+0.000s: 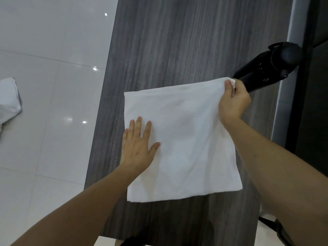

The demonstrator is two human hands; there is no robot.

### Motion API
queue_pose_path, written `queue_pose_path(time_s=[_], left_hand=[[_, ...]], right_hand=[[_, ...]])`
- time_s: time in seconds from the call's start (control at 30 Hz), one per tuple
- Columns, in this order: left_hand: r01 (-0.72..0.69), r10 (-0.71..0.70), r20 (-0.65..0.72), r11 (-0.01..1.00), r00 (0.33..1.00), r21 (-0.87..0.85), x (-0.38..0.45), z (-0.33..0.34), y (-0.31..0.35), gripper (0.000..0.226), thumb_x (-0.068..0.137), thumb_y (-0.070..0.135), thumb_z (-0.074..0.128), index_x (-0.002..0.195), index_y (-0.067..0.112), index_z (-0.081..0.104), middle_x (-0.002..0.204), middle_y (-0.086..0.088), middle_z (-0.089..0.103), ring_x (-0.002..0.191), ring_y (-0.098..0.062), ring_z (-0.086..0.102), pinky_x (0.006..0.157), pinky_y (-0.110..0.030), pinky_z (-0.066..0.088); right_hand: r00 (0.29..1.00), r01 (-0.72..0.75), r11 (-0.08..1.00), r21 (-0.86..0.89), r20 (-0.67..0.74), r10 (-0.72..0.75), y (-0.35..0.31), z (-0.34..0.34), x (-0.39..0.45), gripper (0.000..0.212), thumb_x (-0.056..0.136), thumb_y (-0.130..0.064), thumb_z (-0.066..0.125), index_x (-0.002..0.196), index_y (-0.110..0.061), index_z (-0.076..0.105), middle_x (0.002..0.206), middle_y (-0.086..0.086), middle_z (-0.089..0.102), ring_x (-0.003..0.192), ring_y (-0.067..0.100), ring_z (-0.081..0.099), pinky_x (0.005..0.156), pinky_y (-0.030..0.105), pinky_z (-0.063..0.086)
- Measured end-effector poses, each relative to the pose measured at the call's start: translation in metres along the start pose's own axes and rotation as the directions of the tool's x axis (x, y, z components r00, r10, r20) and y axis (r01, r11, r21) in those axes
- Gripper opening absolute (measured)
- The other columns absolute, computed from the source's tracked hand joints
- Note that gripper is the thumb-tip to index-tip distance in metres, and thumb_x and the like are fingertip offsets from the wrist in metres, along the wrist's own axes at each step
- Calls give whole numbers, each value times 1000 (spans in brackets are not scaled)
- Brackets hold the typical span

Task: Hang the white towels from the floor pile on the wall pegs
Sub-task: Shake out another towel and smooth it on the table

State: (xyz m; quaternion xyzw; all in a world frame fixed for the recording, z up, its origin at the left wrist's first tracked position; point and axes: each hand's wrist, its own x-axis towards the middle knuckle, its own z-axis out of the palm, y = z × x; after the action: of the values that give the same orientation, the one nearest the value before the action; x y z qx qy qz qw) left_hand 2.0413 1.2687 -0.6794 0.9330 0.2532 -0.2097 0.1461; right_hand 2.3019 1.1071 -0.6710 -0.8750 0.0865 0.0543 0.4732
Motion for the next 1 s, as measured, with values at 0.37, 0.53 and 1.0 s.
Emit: queue_pose_path(time_s=[0.37,0.53,1.0], left_hand=[[4,-6,-46,1000,999,-30,-5,14,-10,72,96,61,27,155,27,2,163,-6,-6,150,-27,-5,120,-47,8],[15,-19,-65,998,998,-67,-14,15,-12,71,97,58,31,155,28,2,163,-7,-4,150,-28,-4,120,-47,9],[-496,472,177,859,864,129,-117,47,17,72,83,62,58,135,13,50,142,-14,46,131,-36,42,109,-53,35]], right_hand=[[993,109,994,-7,-40,-109,-15,9,15,20,97,-42,51,101,-31,66,85,-25,65,87,-7,61,77,8,44],[992,119,864,-489,97,-82,0,15,5,61,100,-31,50,153,-11,27,141,18,46,127,33,46,107,39,35],[516,785,473,-399,845,-143,132,-99,-239,82,96,-64,37,156,-11,21,164,12,11,152,28,8,123,45,12]])
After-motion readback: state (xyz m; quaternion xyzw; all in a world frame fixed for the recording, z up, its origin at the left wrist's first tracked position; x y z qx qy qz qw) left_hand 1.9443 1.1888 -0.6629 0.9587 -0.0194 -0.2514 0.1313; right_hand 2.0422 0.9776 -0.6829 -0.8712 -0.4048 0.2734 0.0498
